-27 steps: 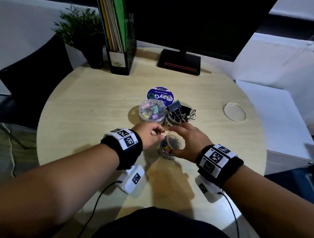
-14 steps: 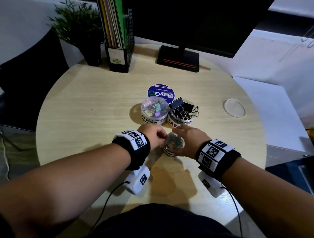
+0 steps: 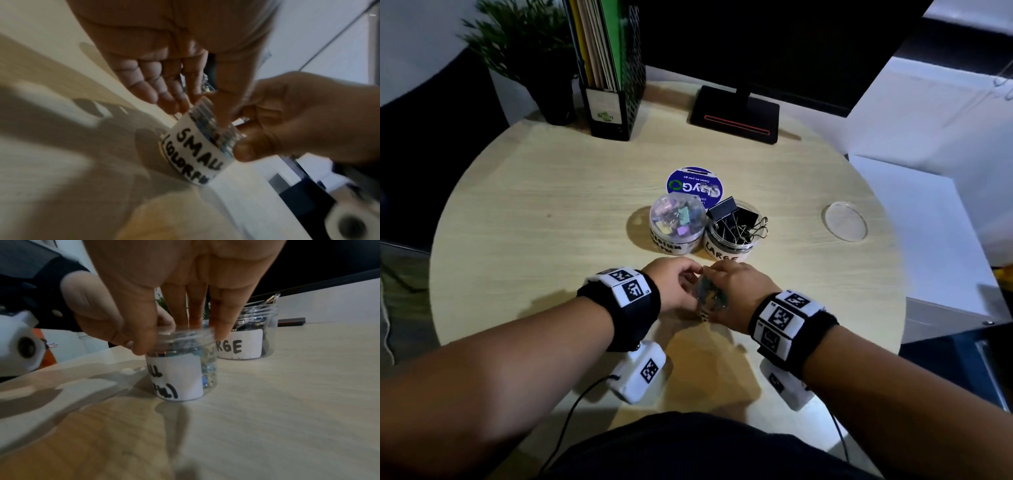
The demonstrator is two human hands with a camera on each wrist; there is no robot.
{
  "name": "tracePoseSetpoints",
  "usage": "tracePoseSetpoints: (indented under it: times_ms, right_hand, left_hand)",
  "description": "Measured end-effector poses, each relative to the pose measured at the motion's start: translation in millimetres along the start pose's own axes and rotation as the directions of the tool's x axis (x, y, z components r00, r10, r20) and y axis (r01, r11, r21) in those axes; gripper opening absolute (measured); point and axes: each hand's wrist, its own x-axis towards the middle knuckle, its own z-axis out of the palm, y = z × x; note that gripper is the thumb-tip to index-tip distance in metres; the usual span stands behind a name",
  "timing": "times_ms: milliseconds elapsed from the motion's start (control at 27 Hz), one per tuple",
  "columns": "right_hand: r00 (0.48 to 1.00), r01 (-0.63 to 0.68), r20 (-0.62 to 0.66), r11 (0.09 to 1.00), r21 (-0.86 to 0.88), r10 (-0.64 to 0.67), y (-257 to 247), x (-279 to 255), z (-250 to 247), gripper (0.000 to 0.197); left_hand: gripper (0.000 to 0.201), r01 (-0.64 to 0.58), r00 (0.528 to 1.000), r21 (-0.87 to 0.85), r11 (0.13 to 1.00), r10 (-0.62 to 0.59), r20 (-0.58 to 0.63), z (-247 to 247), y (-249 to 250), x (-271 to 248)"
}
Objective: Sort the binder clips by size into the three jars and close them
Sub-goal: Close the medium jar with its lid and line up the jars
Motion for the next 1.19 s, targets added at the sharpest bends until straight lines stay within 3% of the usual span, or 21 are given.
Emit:
tracePoseSetpoints:
  times_ms: [148, 334, 482, 853, 1001, 1076, 1187]
  right_hand:
    - [0.999, 0.038, 0.024, 0.999, -0.021, -0.037, 3.2, 3.9, -0.7, 0.071]
    - [0.998, 0.061, 0.026, 0.997, -0.046, -0.059, 1.0, 3.4, -2.3, 0.061]
    - [0.996, 0.076, 0.054, 0.995, -0.071, -0.072, -0.8, 3.6, -4.8, 0.064]
    - [0.999, 0.033, 0.033, 0.999, -0.027, -0.032, 1.8, 2.3, -3.4, 0.069]
    - [1.0, 0.016, -0.024, 0.996, 0.088, -0.014, 5.1, 3.2, 6.6, 0.067]
    - [1.0, -0.025, -0.011, 0.987, 0.161, 0.027, 5.1, -0.6, 6.2, 0.067]
    - [0.998, -0.064, -0.017, 0.987, 0.144, 0.067, 6.3, -4.1, 5.1, 0.067]
  left_hand:
    - [0.069, 0.03, 0.999, 0.273, 0.961, -0.018, -0.046, 9.3, 8.4, -7.2]
    - [0.061, 0.099, 0.992, 0.22, 0.97, -0.078, -0.101, 14.8, 4.4, -10.7]
    - [0.062, 0.108, 0.992, 0.276, 0.955, -0.086, -0.091, 15.6, 4.5, -12.5]
    - [0.06, -0.007, 1.0, 0.37, 0.929, 0.013, -0.013, 6.6, 5.3, -5.2]
    - [0.056, -0.1, 0.995, 0.447, 0.889, 0.095, 0.034, 4.9, 7.1, -7.6]
    - [0.063, -0.116, 0.993, 0.481, 0.869, 0.087, 0.082, 3.3, 8.9, -7.1]
    - [0.094, -0.077, 0.991, 0.491, 0.868, 0.011, 0.136, -1.3, 10.1, -5.0]
